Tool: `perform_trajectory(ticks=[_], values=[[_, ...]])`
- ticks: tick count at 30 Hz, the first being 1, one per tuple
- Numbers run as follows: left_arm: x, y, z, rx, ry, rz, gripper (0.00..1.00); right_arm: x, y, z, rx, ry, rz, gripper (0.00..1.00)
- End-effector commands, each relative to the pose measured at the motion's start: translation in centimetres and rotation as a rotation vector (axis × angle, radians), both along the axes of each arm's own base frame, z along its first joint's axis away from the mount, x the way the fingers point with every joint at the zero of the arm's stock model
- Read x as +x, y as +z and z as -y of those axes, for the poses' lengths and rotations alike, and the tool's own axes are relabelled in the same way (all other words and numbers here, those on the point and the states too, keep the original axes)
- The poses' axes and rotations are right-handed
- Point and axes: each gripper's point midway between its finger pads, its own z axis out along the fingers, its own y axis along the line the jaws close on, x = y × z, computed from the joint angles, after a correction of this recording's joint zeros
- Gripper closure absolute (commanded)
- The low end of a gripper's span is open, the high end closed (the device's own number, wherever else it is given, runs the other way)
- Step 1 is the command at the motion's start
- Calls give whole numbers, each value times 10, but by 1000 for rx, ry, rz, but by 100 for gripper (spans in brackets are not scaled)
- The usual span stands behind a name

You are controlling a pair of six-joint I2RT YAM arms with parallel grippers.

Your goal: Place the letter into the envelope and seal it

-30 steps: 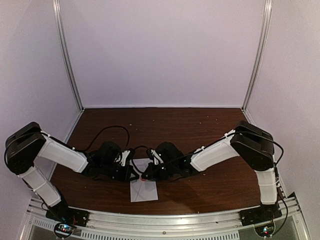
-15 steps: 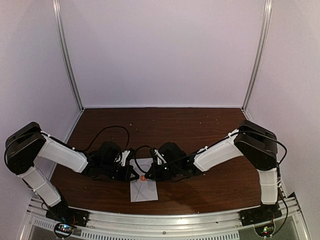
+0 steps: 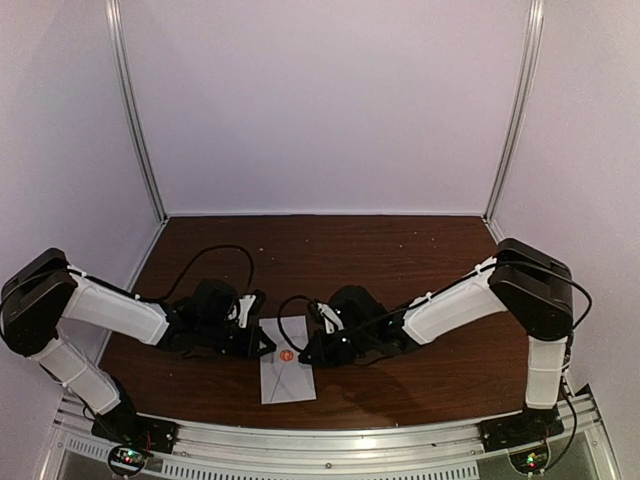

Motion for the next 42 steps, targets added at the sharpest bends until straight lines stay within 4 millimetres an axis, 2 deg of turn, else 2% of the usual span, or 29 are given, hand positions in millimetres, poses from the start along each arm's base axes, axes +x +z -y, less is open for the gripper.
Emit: perform_trajectory(ticks=[1, 3, 6, 9, 10, 11, 13, 17, 19, 22, 24, 27, 29, 31, 33, 35, 37, 38, 41, 42], values=[[23, 57, 7, -86, 49, 158, 80, -2, 57, 2, 93, 46, 80, 80], [30, 82, 4, -103, 72, 226, 66, 2, 74, 12, 80, 32, 130, 56], [40, 113, -3, -98, 106, 321, 45, 11, 99, 31, 48, -9, 219, 28], [51, 129, -10, -50, 131, 397, 26, 33, 124, 59, 12, -97, 326, 11], [56, 133, -11, -34, 137, 418, 22, 41, 131, 69, -5, -130, 363, 3], [64, 135, -16, -8, 158, 440, 20, 50, 137, 80, -23, -164, 397, 1], [80, 141, -25, 15, 188, 481, 16, 67, 141, 104, -85, -223, 448, 0], [122, 152, -66, 23, 292, 529, 15, 104, 144, 159, -189, -351, 527, 0], [139, 159, -97, 31, 359, 560, 14, 123, 141, 194, -254, -422, 563, 0], [156, 164, -158, 58, 503, 609, 14, 146, 140, 252, -326, -537, 597, 0], [158, 166, -199, 74, 593, 636, 14, 157, 142, 295, -356, -618, 619, 0], [149, 161, -257, 111, 733, 669, 12, 164, 149, 364, -394, -752, 649, 0], [138, 159, -292, 124, 825, 709, 10, 165, 160, 401, -389, -838, 699, 0], [128, 151, -317, 172, 896, 745, 10, 161, 169, 438, -408, -925, 747, 0], [121, 137, -329, 256, 927, 765, 9, 155, 178, 461, -406, -996, 804, 0], [121, 139, -335, 304, 936, 800, 8, 151, 185, 474, -377, -1050, 854, 0], [123, 149, -330, 299, 893, 900, 8, 147, 188, 480, -372, -1091, 930, 0], [123, 153, -328, 297, 880, 948, 8, 144, 182, 481, -380, -1093, 958, 0], [125, 152, -328, 314, 866, 1015, 7, 136, 182, 490, -383, -1145, 1073, 0], [125, 151, -324, 313, 837, 1036, 7, 132, 189, 492, -366, -1174, 1139, 0]])
